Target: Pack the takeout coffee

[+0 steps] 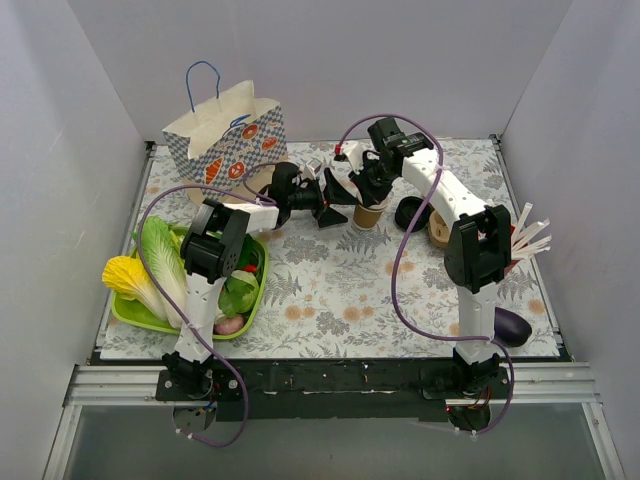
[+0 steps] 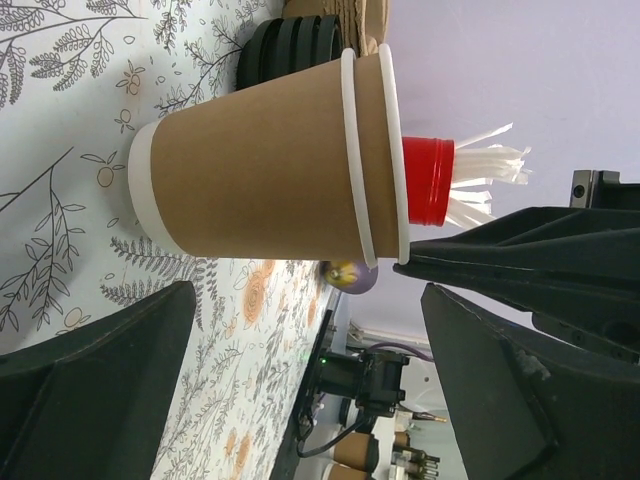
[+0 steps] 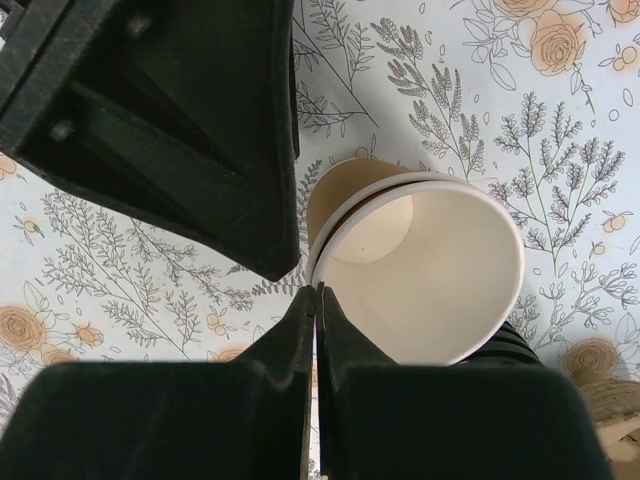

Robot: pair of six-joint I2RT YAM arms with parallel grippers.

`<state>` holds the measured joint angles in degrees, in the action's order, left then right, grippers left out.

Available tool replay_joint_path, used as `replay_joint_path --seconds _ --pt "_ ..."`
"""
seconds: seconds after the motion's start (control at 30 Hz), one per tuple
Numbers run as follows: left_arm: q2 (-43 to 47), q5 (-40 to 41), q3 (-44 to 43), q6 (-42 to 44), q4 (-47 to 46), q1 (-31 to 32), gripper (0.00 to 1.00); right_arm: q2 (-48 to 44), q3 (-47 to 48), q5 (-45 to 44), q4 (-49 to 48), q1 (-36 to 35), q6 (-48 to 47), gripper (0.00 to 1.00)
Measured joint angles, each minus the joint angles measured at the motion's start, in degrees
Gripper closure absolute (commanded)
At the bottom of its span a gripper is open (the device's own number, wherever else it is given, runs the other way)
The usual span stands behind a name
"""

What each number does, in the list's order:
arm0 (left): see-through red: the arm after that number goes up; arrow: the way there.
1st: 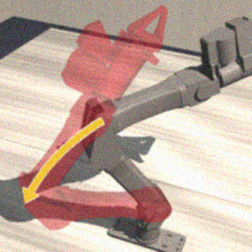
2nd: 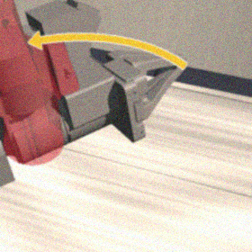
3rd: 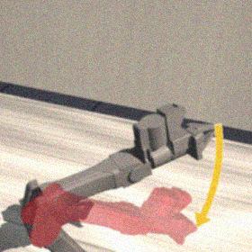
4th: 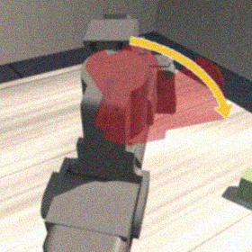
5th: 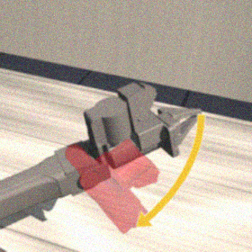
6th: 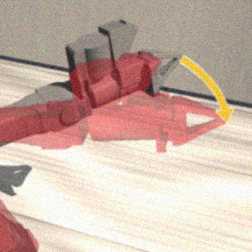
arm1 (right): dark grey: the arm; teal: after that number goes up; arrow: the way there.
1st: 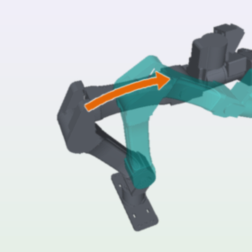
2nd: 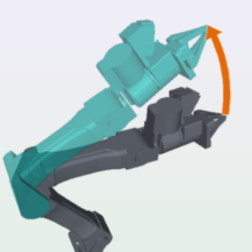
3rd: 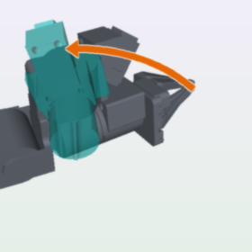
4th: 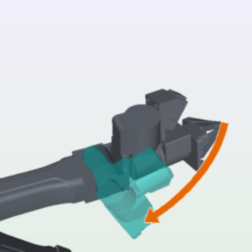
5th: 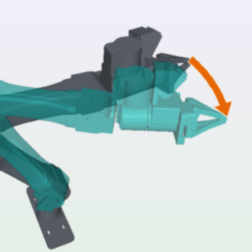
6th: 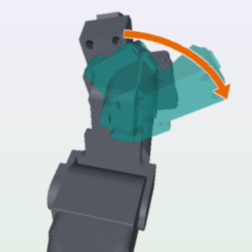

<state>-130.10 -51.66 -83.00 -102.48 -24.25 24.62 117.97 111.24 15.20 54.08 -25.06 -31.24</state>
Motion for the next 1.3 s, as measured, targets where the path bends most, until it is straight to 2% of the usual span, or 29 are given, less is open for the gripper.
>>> replay_joint_path --seconds 0.37,0.9,1.3 --pt "-3.7 0.1 -1.9 -0.3 0.0 0.0 0.02 0.2 0.7 0.0 0.2 -0.3 0.5 0.99" --pt "-4.5 0.6 -3.0 -0.9 -0.2 0.3 0.02 0.2 0.7 -0.9 -0.3 -0.4 1.3 0.99" --pt "-4.7 1.7 -3.3 0.7 1.7 0.9 0.02 -2.3 -3.1 -2.7 -7.9 -0.6 2.5 0.99"
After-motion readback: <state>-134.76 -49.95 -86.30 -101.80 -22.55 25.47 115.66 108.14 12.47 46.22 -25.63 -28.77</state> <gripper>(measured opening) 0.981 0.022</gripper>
